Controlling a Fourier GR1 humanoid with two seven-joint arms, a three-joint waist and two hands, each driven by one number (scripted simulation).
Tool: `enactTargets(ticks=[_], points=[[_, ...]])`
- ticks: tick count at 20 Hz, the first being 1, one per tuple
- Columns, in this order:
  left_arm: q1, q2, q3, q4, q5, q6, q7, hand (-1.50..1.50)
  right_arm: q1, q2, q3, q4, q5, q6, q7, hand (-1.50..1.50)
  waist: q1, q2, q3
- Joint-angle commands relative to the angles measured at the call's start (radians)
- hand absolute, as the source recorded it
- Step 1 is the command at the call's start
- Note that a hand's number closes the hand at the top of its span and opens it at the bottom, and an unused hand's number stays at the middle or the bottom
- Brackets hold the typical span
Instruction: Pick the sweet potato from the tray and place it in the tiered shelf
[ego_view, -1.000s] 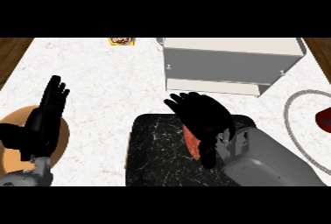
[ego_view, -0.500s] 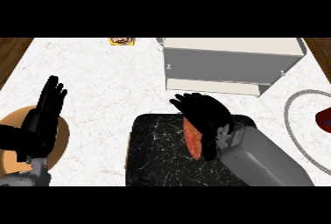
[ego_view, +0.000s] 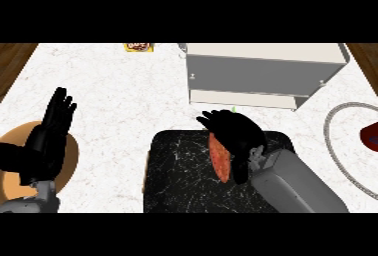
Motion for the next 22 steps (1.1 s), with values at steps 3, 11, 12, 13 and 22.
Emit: enactTargets(ticks=[3, 11, 12, 13, 22], points=[[-0.002, 0.037, 0.052, -0.089, 0.019, -0.044, 0.114, 0.0, 0.0, 0.037, -0.057, 0.009, 0.035, 0.048, -0.055, -1.5, 0.002, -0.001, 0.0], [0.0, -0.05, 0.011, -0.095, -0.071, -0.008, 0.097, 0.0, 0.049, 0.126, -0.041, 0.164, 0.179, -0.054, -0.147, -1.5, 0.001, -0.001, 0.0], [-0.023, -0.047, 0.041, -0.028, -0.058, -0.033, 0.059, 0.0, 0.052, 0.112, -0.067, 0.187, 0.183, -0.049, -0.183, -1.5, 0.0, 0.0, 0.0], [-0.007, -0.039, 0.051, -0.031, -0.037, -0.055, 0.052, 0.0, 0.014, 0.124, -0.078, 0.285, 0.196, -0.082, -0.213, -1.5, 0.003, 0.001, 0.0], [-0.024, -0.071, 0.014, -0.105, -0.104, -0.029, 0.135, 0.0, 0.049, 0.118, -0.016, 0.228, 0.346, -0.168, -0.305, 1.5, 0.001, -0.001, 0.0]])
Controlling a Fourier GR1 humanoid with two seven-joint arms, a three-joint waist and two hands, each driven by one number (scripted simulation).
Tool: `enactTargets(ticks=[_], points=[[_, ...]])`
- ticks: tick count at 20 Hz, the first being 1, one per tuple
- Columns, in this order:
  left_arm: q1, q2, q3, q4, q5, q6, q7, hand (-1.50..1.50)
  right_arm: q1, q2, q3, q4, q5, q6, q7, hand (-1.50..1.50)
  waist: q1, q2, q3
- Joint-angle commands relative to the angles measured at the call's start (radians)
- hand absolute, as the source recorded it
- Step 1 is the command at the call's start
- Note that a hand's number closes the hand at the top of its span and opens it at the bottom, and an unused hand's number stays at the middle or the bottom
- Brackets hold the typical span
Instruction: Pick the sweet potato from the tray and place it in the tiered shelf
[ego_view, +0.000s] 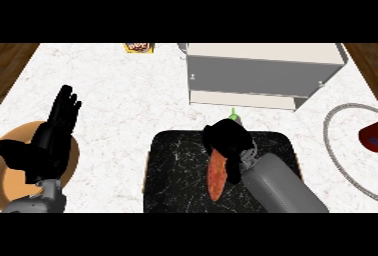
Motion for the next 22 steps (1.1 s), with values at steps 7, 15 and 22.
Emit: enactTargets(ticks=[7, 15, 22], points=[[0.005, -0.001, 0.034, 0.033, 0.019, -0.008, -0.032, 0.0, 0.167, 0.135, -0.081, -0.036, 0.055, -0.204, 0.603, 1.5, -0.017, 0.006, 0.003], [0.001, 0.005, 0.038, 0.031, 0.016, -0.027, -0.035, 0.0, 0.172, 0.136, 0.156, -0.246, -0.151, -0.395, 0.902, 1.5, 0.006, 0.009, 0.004], [0.005, 0.022, 0.049, 0.014, 0.024, -0.042, -0.02, 0.0, -0.02, 0.136, 0.121, -0.498, -0.129, -0.55, 1.111, 1.5, 0.007, 0.003, 0.003]])
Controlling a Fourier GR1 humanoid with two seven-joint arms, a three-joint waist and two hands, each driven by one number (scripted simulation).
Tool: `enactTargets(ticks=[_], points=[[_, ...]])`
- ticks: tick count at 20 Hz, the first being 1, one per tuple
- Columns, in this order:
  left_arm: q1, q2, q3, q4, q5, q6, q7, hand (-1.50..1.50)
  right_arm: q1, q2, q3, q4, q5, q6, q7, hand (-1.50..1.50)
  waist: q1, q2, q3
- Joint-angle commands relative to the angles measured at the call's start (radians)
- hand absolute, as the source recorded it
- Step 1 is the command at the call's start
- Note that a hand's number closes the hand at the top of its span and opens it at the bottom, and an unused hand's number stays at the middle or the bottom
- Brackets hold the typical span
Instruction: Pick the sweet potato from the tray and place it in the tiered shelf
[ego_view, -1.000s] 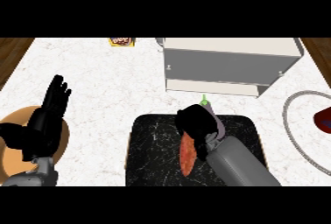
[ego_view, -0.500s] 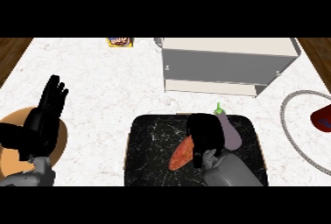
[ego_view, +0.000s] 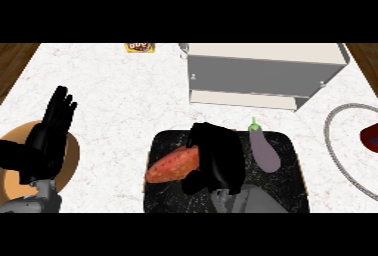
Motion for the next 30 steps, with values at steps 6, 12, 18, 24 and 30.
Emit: enactTargets(ticks=[6, 12, 18, 24, 30], points=[[-0.001, -0.02, -0.014, 0.017, -0.036, 0.026, -0.006, 0.0, -0.166, 0.007, -0.072, -0.237, 0.178, -0.033, 0.316, 1.5, -0.017, -0.002, 0.0], [0.019, -0.032, -0.023, -0.056, -0.031, 0.029, 0.013, 0.0, -0.258, 0.007, -0.227, -0.273, 0.193, 0.167, 0.313, 1.5, -0.01, -0.001, 0.0], [-0.072, -0.014, 0.02, 0.052, -0.01, 0.008, 0.011, 0.0, -0.255, 0.002, -0.358, -0.228, 0.226, 0.137, 0.192, 1.5, -0.013, 0.006, 0.001], [-0.003, -0.017, 0.001, -0.032, -0.025, -0.003, 0.03, 0.0, -0.302, 0.007, -0.502, -0.099, 0.233, 0.062, 0.074, 1.5, -0.001, 0.006, 0.001], [0.021, -0.036, -0.001, 0.005, -0.032, -0.02, -0.037, 0.0, -0.257, -0.033, -0.615, 0.112, 0.198, -0.147, -0.164, 1.5, 0.001, 0.009, 0.001]])
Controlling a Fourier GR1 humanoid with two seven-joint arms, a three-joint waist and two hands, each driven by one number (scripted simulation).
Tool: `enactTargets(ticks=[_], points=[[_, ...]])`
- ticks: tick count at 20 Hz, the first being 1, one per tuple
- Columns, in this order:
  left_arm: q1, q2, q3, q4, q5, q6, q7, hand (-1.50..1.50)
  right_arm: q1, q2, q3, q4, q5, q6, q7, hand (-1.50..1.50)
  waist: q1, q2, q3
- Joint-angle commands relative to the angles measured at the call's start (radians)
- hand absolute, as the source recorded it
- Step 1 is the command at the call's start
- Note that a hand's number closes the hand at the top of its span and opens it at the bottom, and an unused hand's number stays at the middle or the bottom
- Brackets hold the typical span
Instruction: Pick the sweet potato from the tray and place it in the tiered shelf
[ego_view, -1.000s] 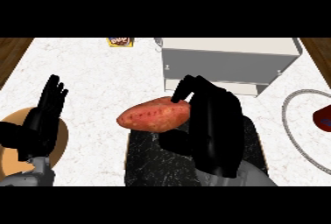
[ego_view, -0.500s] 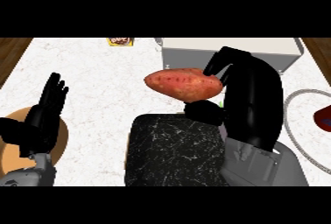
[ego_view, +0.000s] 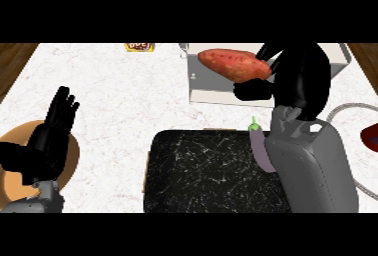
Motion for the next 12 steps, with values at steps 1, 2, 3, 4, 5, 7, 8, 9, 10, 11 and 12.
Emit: enactTargets(ticks=[1, 2, 3, 4, 5, 7, 8, 9, 10, 11, 12], points=[[0.0, 0.005, 0.024, 0.024, 0.03, -0.03, -0.014, 0.0, 0.031, 0.011, -0.046, 0.146, 0.015, -0.194, -0.103, 1.5, 0.003, 0.002, 0.0], [-0.03, -0.025, -0.001, 0.05, -0.019, 0.012, -0.024, 0.0, -0.043, 0.01, -0.079, 0.18, -0.005, -0.166, -0.093, 1.5, 0.0, 0.001, 0.0], [-0.018, 0.031, 0.037, -0.001, 0.032, -0.047, 0.009, 0.0, -0.024, 0.023, -0.051, 0.24, 0.025, -0.237, -0.123, 1.5, 0.005, 0.002, 0.0], [-0.035, 0.02, 0.038, 0.046, 0.007, -0.026, 0.004, 0.0, -0.038, 0.015, -0.082, 0.234, -0.007, -0.224, -0.142, 1.5, 0.0, 0.001, 0.0], [0.041, -0.036, -0.019, 0.0, -0.026, 0.0, -0.052, 0.0, -0.094, 0.012, -0.107, 0.285, -0.008, -0.246, -0.147, 1.5, 0.006, 0.001, 0.0], [-0.058, -0.012, 0.02, 0.023, 0.001, -0.003, 0.032, 0.0, -0.049, -0.017, -0.14, 0.339, -0.052, -0.294, -0.233, 1.5, 0.001, 0.002, 0.0], [0.005, -0.004, 0.031, 0.016, 0.001, -0.025, -0.029, 0.0, -0.08, -0.002, -0.119, 0.32, -0.017, -0.28, -0.194, 1.5, 0.001, 0.0, 0.0], [-0.024, -0.004, 0.022, 0.008, -0.008, -0.017, -0.003, 0.0, -0.142, -0.029, -0.16, 0.444, -0.05, -0.306, -0.258, 1.5, 0.006, 0.002, 0.0], [0.006, -0.021, 0.02, 0.04, -0.006, -0.025, -0.045, 0.0, -0.083, -0.003, -0.126, 0.4, -0.02, -0.339, -0.249, 1.5, 0.001, 0.001, 0.0], [0.01, -0.023, 0.022, 0.044, -0.017, -0.021, -0.059, 0.0, -0.113, -0.007, -0.13, 0.378, -0.03, -0.284, -0.217, 1.5, -0.001, 0.0, 0.0], [-0.024, -0.019, -0.004, -0.062, -0.025, 0.003, 0.064, 0.0, -0.108, -0.04, -0.164, 0.483, -0.064, -0.317, -0.298, 1.5, 0.006, 0.001, 0.001]])
